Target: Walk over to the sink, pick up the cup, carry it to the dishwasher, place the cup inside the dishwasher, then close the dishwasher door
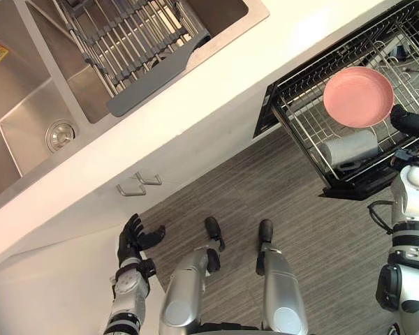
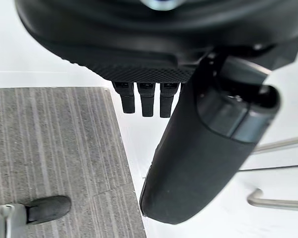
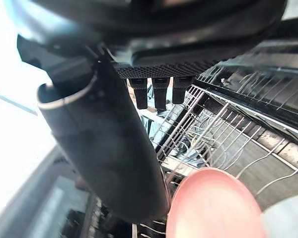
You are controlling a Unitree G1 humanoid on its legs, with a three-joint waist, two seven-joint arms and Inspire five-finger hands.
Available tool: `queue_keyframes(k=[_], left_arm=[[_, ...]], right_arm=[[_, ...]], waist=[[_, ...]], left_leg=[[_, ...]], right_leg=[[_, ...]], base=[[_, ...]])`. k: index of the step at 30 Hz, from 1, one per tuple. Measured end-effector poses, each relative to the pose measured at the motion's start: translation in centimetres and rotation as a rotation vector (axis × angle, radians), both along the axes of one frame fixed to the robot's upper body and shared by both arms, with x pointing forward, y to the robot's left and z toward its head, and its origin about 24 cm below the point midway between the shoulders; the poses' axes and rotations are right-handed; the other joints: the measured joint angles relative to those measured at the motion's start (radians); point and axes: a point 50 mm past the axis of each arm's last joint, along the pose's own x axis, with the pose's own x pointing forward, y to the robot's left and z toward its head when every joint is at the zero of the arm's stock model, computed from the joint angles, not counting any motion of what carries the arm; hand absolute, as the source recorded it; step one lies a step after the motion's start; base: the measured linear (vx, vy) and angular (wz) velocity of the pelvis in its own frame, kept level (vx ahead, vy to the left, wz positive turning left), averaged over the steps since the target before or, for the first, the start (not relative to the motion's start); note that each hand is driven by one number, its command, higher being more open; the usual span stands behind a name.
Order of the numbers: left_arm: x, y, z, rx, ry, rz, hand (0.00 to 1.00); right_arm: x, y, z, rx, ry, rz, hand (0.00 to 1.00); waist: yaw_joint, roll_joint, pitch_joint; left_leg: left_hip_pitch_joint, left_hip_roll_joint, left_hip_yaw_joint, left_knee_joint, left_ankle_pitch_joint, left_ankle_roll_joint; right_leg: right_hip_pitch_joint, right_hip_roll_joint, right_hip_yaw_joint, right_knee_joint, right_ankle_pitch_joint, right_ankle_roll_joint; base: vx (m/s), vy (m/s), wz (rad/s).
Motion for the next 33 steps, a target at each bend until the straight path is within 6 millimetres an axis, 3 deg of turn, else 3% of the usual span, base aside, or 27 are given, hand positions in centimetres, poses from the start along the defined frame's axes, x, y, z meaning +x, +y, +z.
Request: queue_keyframes(k=[6,13,15,21,28,33], left_arm=[[0.2,0.1,0.3,0.002,-0.014,0.002,0.90],[0.1,0.5,0.3,-0.004,-0.007,0.022,0.90],[0.0,0.6,0.3,-0.008,-0.002,0.029,0.90],[-0.1,0.6,0.1,-0.019,0.005,0.041,0.90],[0.0,0.9,0.2,-0.009,0.003,0.041,0.90],[0.0,1.3,0.4,-0.005,-0.004,0.046,0.90]], right_arm=[[-1.8,1.0,-1.0,0.011,-0.069,0.034,0.90],[-6.7,2.1,-2.5,0.027,-0.207,-0.012,0.90],[-8.6,2.1,-4.1,0.045,-0.195,-0.050,0.90],[-11.2,2.3,-9.1,0.202,-0.099,-0.085,0.90],[-11.1,1.9,-13.2,0.458,-0.081,-0.026,0.90],[-9.3,2.1,-14.2,0.595,-0.148,0.030,0.90]], waist=[[-0.001,-0.010,0.006],[-0.004,-0.036,0.017],[-0.005,-0.050,0.016],[-0.007,-0.071,0.017],[0.000,-0.072,0.017],[0.004,-0.072,0.017]], left_leg=[[0.012,0.011,0.000,0.012,-0.005,-0.007],[0.037,0.024,-0.002,0.021,-0.013,-0.017],[0.050,0.027,-0.003,0.026,-0.020,-0.020],[0.053,0.042,-0.003,0.059,-0.049,-0.027],[0.040,0.058,-0.001,0.098,-0.071,-0.028],[0.018,0.060,-0.005,0.116,-0.076,-0.028]], right_leg=[[0.015,0.009,0.001,0.000,-0.001,-0.006],[0.049,0.018,-0.006,-0.005,-0.005,-0.013],[0.067,0.020,-0.008,-0.008,-0.008,-0.015],[0.084,0.027,-0.009,-0.008,-0.013,-0.017],[0.080,0.034,-0.006,0.005,-0.021,-0.019],[0.055,0.032,-0.008,0.034,-0.037,-0.021]], base=[[0.00,-0.006,-0.02],[0.01,-0.004,0.00],[0.00,0.000,0.00],[0.00,0.000,-0.01],[0.00,0.007,-0.03],[0.01,-0.005,0.02]])
